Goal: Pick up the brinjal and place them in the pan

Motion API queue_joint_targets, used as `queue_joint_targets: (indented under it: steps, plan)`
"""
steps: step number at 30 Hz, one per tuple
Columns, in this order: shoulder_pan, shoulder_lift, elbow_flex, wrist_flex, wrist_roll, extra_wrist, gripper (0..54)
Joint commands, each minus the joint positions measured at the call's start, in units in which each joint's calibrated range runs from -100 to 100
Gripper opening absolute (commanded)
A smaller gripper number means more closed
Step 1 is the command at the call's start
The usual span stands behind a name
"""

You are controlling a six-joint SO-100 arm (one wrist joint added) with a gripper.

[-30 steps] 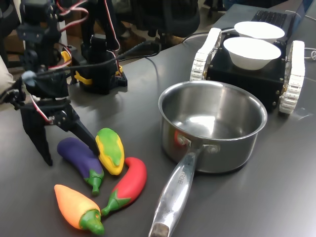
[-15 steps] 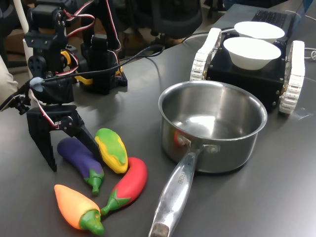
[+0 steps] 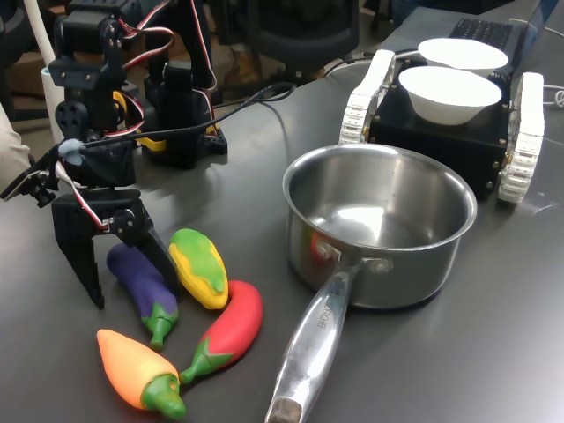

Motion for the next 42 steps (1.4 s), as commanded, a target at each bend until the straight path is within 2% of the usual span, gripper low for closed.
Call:
queue_joint_targets:
  steps: [1, 8, 13, 18, 25, 37, 42]
  plan:
    - [-0.34, -1.97, 1.91, 1.32, -0.68, 0.98, 32.7]
    - [-1.95, -3.07, 3.46, 1.32, -1.76, 1.74, 23.1]
    - [-2.52, -3.24, 3.82, 1.15, -1.95, 2.33, 13.3]
    - [-2.75, -3.24, 4.00, 1.07, -2.05, 2.66, 9.6]
    - [-2.98, -3.24, 4.28, 0.72, -2.34, 3.00, 0.7]
    - [-2.18, -4.08, 6.55, -2.94, -3.57, 3.25, 0.0]
    - [-2.86, -5.10, 7.82, -6.52, -8.30, 3.08, 0.0]
